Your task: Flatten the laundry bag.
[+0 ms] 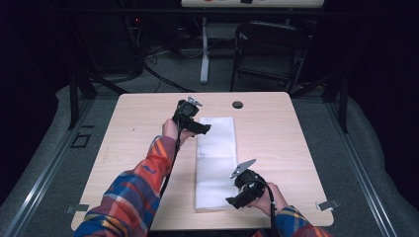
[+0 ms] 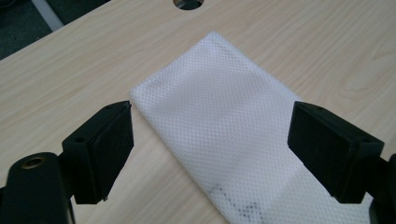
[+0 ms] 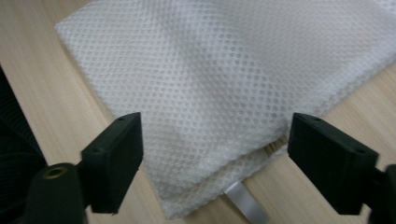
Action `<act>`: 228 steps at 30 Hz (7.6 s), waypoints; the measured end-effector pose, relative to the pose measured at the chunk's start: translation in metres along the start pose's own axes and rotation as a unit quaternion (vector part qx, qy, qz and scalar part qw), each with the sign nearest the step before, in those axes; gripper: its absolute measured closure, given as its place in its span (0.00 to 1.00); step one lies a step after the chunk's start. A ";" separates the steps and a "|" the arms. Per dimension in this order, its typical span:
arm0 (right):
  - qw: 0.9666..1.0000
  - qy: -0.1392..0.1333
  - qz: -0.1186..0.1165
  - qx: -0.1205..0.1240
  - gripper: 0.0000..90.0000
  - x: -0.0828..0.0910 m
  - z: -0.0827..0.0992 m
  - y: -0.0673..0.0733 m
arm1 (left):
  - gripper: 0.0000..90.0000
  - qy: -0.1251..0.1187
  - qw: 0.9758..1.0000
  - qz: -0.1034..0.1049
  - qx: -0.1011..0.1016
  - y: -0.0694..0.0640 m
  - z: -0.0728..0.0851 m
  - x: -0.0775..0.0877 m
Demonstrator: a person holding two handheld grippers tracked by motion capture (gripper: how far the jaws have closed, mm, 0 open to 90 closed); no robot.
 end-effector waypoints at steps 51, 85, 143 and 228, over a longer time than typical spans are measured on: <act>0.997 0.002 0.040 -0.062 0.09 0.016 0.013 -0.030 | 0.14 0.050 0.991 0.090 -0.089 -0.116 0.112 0.012; 0.997 0.029 0.036 -0.056 0.21 0.007 0.013 -0.030 | 0.50 0.154 0.960 0.151 -0.179 -0.167 0.142 -0.037; 0.999 0.031 0.010 -0.022 1.00 -0.009 0.006 -0.015 | 0.94 0.083 0.979 0.130 -0.133 -0.154 0.132 -0.025; 0.999 0.047 0.008 0.008 1.00 -0.014 0.009 -0.011 | 0.95 0.053 0.995 0.041 -0.075 -0.099 0.156 0.049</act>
Point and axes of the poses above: each handheld gripper's, and its own axes: x roughly backward along the jaws, z roughly out of its underside, y roughly to its left, the point moved 4 cm from there along -x, roughly forward along the jaws, and after that the axes turned 12 degrees about z, right-handed, at the moved point
